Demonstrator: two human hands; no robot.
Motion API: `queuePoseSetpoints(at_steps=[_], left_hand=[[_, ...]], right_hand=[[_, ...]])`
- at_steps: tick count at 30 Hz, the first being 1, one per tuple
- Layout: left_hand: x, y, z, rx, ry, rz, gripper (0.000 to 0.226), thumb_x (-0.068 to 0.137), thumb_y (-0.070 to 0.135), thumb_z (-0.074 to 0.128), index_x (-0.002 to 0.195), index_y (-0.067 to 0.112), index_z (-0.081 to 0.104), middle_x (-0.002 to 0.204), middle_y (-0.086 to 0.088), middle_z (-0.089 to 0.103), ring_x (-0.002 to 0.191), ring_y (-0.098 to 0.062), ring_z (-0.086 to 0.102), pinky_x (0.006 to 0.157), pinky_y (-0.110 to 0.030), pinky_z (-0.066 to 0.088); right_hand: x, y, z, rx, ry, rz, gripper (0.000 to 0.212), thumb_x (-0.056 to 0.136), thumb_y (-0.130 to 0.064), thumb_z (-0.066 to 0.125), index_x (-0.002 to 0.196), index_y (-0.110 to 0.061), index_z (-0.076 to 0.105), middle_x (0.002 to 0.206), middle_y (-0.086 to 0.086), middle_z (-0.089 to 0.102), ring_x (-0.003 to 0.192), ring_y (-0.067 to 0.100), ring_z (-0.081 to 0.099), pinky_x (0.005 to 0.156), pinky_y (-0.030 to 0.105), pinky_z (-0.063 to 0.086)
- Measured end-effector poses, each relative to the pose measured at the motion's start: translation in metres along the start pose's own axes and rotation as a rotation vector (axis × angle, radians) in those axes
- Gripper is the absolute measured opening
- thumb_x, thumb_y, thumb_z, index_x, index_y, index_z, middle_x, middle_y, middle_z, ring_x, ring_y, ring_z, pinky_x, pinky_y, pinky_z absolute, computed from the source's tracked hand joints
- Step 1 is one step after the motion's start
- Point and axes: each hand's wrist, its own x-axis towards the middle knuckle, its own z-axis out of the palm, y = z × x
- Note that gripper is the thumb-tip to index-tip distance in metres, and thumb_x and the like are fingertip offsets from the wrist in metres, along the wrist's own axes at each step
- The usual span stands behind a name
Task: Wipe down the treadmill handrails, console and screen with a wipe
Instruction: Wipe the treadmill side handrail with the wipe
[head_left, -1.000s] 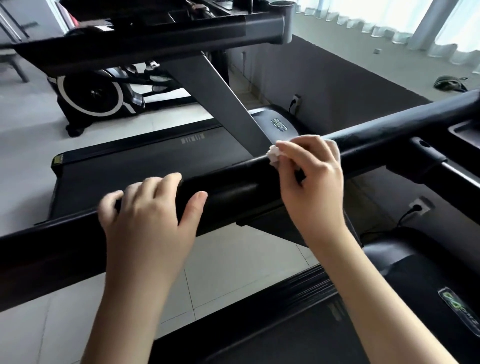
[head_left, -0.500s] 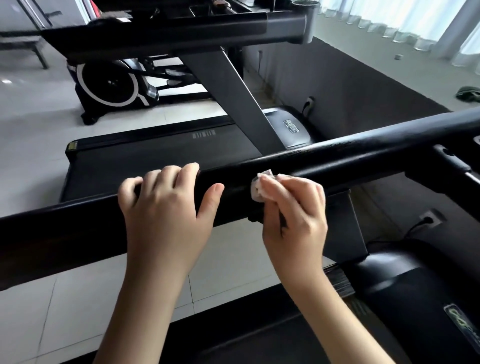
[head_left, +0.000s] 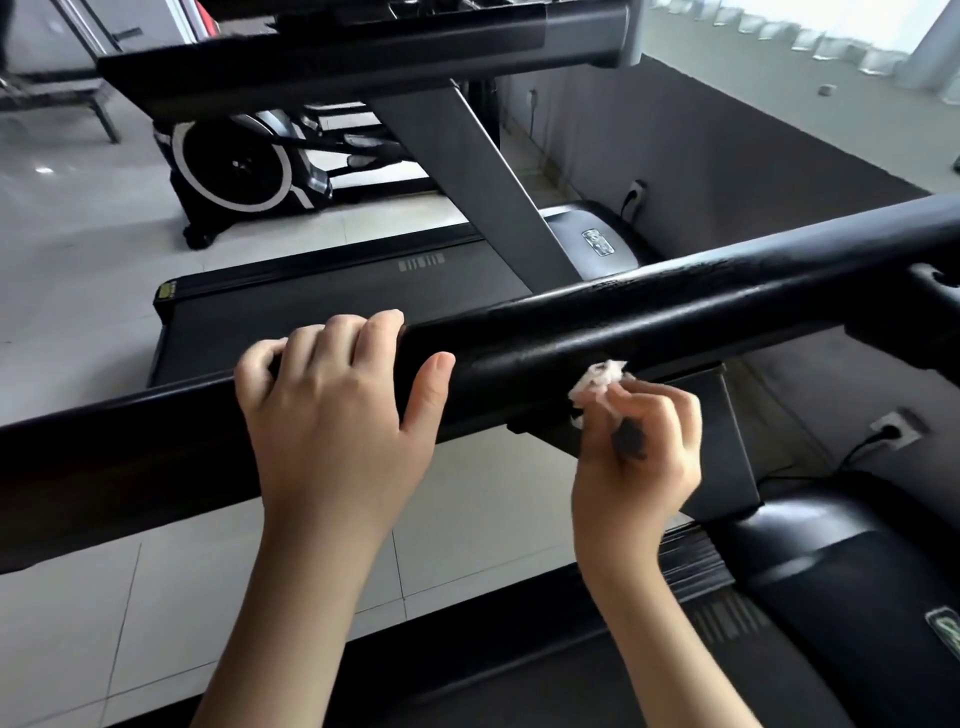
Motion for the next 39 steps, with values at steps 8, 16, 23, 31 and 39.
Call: queuePoseSetpoints(at_steps=[8, 16, 23, 31, 39], left_hand=[[0.0, -0.001, 0.002, 0.008, 0.016, 0.012, 0.05, 0.095, 0.048, 0.034, 0.108, 0.011, 0.065, 0.093, -0.008, 0.066, 0.088, -0.033, 0.058, 0.088, -0.043, 0.029], [0.0, -0.001, 0.002, 0.024, -0.011, 0.004, 0.053, 0.095, 0.05, 0.032, 0.109, 0.01, 0.064, 0.094, -0.009, 0.066, 0.089, -0.034, 0.058, 0.088, -0.043, 0.027], [0.0, -0.001, 0.002, 0.031, -0.012, 0.008, 0.054, 0.095, 0.049, 0.032, 0.108, 0.008, 0.063, 0.09, -0.01, 0.065, 0.085, -0.034, 0.057, 0.086, -0.042, 0.027], [0.0, -0.004, -0.004, -0.008, -0.077, 0.032, 0.059, 0.093, 0.048, 0.032, 0.124, 0.005, 0.058, 0.105, -0.012, 0.066, 0.097, -0.034, 0.059, 0.091, -0.041, 0.026], [-0.013, -0.043, -0.023, -0.023, -0.11, -0.065, 0.063, 0.089, 0.052, 0.034, 0.125, 0.006, 0.057, 0.123, -0.013, 0.061, 0.119, -0.032, 0.05, 0.106, -0.056, 0.024]], right_hand=[[-0.013, -0.006, 0.006, 0.035, -0.045, 0.061, 0.012, 0.08, 0.007, 0.071, 0.079, -0.004, 0.067, 0.096, 0.002, 0.057, 0.085, 0.014, 0.059, 0.067, 0.016, 0.049], [-0.024, -0.025, 0.013, 0.029, -0.133, -0.044, 0.013, 0.087, -0.003, 0.063, 0.091, -0.015, 0.065, 0.099, -0.006, 0.053, 0.088, -0.001, 0.054, 0.069, 0.013, 0.047], [0.003, -0.039, 0.018, -0.067, -0.023, -0.131, 0.013, 0.085, 0.007, 0.067, 0.094, -0.001, 0.073, 0.098, 0.007, 0.06, 0.09, 0.021, 0.06, 0.076, 0.019, 0.047], [0.046, -0.056, 0.026, -0.232, -0.15, -0.301, 0.014, 0.087, -0.005, 0.062, 0.084, -0.01, 0.075, 0.086, 0.004, 0.065, 0.085, 0.021, 0.049, 0.076, 0.024, 0.039], [0.053, -0.062, 0.028, -0.366, -0.278, -0.416, 0.018, 0.087, -0.017, 0.056, 0.086, -0.017, 0.074, 0.087, 0.0, 0.066, 0.088, 0.026, 0.055, 0.083, 0.03, 0.032]])
